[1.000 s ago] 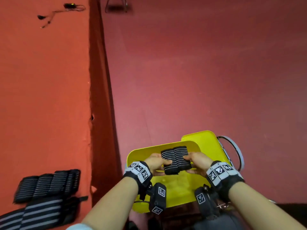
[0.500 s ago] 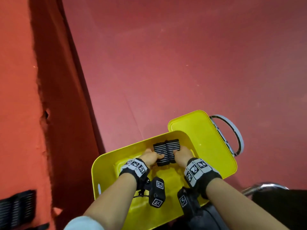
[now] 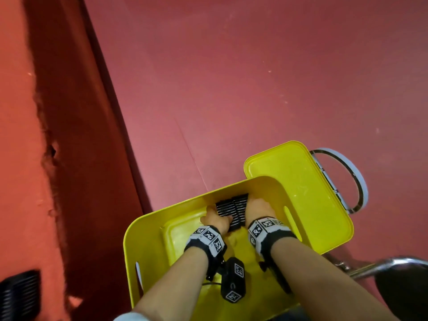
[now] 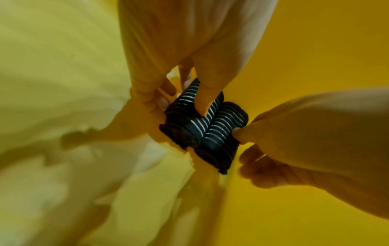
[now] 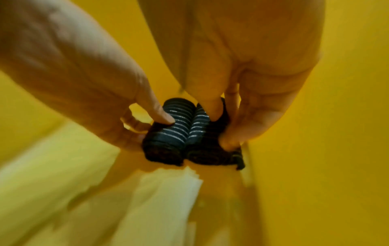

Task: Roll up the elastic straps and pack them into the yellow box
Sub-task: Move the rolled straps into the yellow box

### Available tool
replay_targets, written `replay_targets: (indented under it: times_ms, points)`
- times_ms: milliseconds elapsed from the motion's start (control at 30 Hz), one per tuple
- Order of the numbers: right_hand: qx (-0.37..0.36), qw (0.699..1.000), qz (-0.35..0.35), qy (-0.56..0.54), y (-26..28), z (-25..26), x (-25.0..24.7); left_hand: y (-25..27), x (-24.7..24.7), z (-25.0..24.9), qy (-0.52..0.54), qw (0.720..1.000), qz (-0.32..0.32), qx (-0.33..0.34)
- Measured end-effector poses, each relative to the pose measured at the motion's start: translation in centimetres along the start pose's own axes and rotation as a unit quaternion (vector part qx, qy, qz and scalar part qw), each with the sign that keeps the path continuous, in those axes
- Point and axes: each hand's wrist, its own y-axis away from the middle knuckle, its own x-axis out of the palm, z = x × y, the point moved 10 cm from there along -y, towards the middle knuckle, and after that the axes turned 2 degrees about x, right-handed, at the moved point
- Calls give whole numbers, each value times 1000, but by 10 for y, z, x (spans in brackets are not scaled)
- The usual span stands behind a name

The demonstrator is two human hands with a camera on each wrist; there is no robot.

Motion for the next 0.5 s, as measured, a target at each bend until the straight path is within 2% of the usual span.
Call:
replay_targets:
  times_ms: [67, 167, 333, 500]
  points:
    - [-2, 1000, -9, 4, -1, 0, -3, -3, 3, -1, 8, 1000, 5, 4]
    - [15, 999, 17, -44, -2, -1, 3, -1, 3, -3, 13, 1000, -8, -2]
    - [74, 994, 25, -79, 8, -12, 0, 7, -3, -4, 1, 1000, -16, -19]
    - [50, 985, 5, -166, 37, -11, -27, 32, -25, -17, 7, 1000, -15, -10]
